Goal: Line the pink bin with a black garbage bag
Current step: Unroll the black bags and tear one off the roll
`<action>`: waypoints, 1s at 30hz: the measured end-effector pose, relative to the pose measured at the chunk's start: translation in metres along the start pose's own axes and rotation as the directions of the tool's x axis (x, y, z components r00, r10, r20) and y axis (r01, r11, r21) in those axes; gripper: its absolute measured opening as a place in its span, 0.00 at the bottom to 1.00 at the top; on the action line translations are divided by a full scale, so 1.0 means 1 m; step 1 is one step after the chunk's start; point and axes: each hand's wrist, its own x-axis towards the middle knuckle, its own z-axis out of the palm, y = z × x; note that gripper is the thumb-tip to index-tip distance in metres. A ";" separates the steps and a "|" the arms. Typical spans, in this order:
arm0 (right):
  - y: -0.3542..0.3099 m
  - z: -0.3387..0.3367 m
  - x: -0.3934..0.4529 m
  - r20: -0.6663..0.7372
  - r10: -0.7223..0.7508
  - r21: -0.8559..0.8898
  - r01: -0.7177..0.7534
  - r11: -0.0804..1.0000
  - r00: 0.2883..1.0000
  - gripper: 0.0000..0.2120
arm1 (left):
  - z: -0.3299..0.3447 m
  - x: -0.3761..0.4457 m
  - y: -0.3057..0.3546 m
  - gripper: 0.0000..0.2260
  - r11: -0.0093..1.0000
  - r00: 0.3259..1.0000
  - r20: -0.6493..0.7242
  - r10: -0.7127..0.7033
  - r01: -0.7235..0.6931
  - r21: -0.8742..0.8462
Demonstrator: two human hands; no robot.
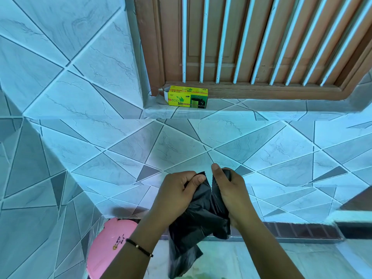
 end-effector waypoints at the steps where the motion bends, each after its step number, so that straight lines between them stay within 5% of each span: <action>1: 0.001 0.000 0.000 -0.029 -0.041 -0.064 0.039 0.997 0.999 0.21 | 0.000 -0.001 -0.001 0.21 0.998 1.000 -0.011 0.015 -0.014 0.054; 5: 0.003 -0.002 0.002 -0.112 -0.121 -0.175 0.101 0.979 0.986 0.19 | -0.001 -0.005 -0.002 0.19 0.980 0.997 -0.071 0.032 -0.018 0.197; 21: 0.012 -0.015 0.006 -0.321 -0.044 0.115 0.085 0.990 0.946 0.20 | -0.004 -0.010 -0.008 0.19 0.985 0.992 -0.114 0.047 -0.027 0.172; 27: 0.013 -0.024 0.011 0.107 0.165 0.154 -0.180 0.971 0.980 0.15 | -0.014 0.003 -0.003 0.19 0.996 0.999 -0.032 -0.039 0.041 0.085; 30: 0.008 -0.028 0.011 0.285 0.119 0.089 -0.150 0.985 0.951 0.14 | -0.022 0.011 0.004 0.19 0.992 0.990 0.096 -0.101 0.094 0.080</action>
